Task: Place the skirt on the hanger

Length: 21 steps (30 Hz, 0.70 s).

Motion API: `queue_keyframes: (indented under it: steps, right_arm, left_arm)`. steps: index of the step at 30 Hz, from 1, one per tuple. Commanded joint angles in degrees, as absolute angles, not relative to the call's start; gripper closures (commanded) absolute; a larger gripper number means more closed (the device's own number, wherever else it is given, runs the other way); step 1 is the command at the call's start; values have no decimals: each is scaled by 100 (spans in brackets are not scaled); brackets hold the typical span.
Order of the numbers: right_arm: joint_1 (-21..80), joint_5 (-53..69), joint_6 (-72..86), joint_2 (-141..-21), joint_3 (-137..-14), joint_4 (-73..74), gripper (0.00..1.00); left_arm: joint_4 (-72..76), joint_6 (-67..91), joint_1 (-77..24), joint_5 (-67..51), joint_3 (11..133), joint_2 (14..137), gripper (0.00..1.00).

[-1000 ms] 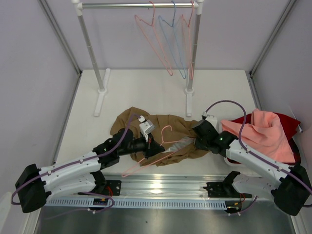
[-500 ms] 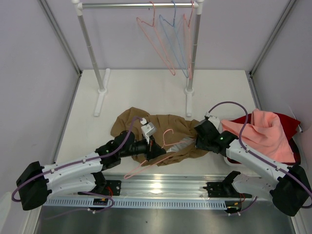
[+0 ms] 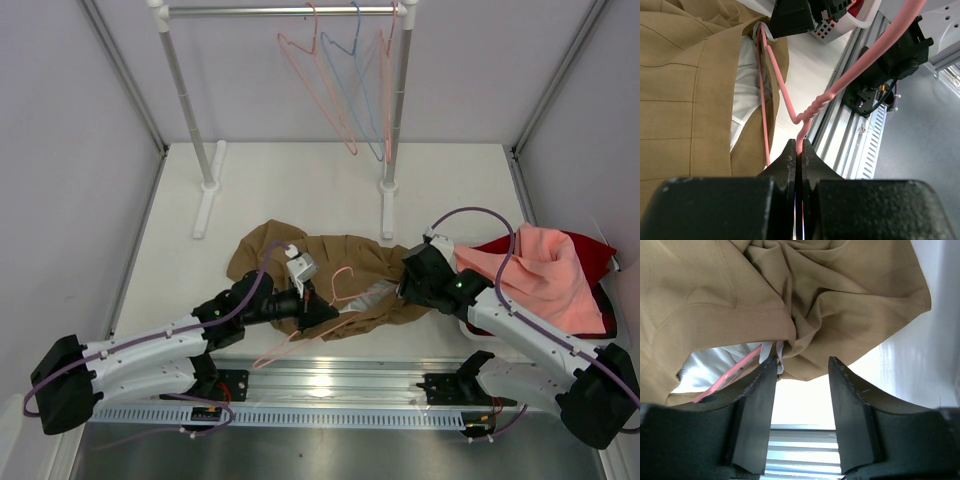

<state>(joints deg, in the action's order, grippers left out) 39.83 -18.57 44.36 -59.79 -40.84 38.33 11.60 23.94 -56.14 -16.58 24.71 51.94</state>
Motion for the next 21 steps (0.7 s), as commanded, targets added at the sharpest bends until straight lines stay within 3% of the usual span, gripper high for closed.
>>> queue_keyframes:
  steps: [1,21]
  right_arm:
    - [3964,-1907,4430,-5810,-4333,3621,47]
    - [3955,-1933,4350,-6029,-4438,3577,41]
  left_arm:
    - [1362,2373,-5687,-1591,2400,5019,100]
    - [1318,2399,-5748,-1424,2312,4694,100]
